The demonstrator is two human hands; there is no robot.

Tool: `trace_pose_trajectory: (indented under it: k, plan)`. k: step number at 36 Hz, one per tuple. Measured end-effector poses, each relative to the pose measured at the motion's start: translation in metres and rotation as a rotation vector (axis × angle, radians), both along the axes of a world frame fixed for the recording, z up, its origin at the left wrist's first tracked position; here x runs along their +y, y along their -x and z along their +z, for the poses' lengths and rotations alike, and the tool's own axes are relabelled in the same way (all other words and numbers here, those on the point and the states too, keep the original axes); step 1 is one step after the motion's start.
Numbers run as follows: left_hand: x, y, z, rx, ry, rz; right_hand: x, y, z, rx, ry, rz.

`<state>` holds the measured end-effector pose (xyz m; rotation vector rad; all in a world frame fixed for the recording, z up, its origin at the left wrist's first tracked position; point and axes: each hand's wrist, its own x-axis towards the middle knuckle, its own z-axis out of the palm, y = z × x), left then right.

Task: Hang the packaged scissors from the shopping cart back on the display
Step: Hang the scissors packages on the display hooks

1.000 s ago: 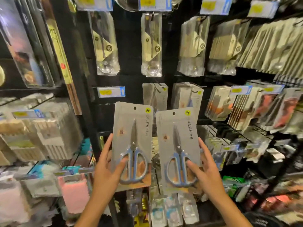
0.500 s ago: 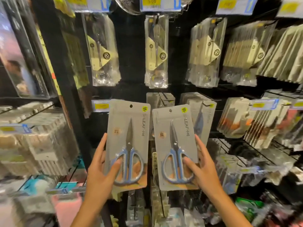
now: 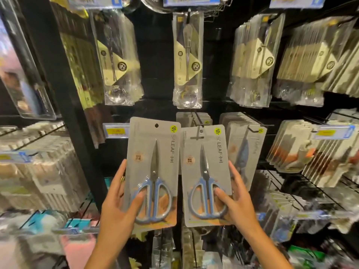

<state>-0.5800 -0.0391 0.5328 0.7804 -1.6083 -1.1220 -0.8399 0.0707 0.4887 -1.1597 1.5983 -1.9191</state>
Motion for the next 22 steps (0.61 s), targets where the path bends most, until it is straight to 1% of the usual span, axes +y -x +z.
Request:
trace_pose_trajectory:
  k: [14,19,22]
  plan:
    - [-0.005,0.007,0.004,0.052,0.017,0.009,-0.011,0.014,-0.008,0.042,0.024,0.032]
    - [-0.007,0.009,0.006,0.071,0.03,0.019,-0.015,0.018,-0.02,0.008,0.05,0.026]
    - [-0.008,0.011,0.007,0.067,0.041,0.023,-0.022,0.021,-0.022,0.053,0.02,0.014]
